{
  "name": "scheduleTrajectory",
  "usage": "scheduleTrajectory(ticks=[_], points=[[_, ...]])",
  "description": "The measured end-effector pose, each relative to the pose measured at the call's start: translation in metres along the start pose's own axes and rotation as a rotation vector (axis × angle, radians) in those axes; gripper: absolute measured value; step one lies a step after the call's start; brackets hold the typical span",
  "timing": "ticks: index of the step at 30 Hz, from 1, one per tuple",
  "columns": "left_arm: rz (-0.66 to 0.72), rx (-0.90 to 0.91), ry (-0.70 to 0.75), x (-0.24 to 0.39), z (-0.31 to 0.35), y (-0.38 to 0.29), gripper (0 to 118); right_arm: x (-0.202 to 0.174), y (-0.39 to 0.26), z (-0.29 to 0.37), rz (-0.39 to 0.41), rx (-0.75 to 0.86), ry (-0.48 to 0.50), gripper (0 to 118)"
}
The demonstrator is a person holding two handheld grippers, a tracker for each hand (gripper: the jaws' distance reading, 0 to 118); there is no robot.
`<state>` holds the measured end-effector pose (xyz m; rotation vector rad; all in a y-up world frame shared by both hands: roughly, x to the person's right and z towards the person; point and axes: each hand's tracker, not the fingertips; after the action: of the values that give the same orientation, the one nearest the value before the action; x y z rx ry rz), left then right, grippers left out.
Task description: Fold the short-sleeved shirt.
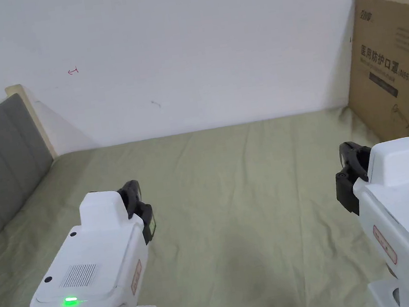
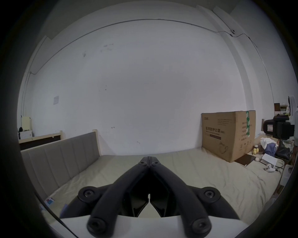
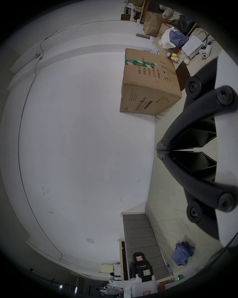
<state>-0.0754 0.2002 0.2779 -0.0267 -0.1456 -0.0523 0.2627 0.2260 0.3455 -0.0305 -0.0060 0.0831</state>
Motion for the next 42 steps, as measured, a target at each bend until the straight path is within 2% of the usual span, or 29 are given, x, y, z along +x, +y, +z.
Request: scheduleTrajectory(ticks=[42], points=[[-0.003, 0.014, -0.026, 0.0098, 0.0019, 0.0008, 0, -0.0029, 0.0001, 0.0062, 0.007, 0.001, -0.033, 0]])
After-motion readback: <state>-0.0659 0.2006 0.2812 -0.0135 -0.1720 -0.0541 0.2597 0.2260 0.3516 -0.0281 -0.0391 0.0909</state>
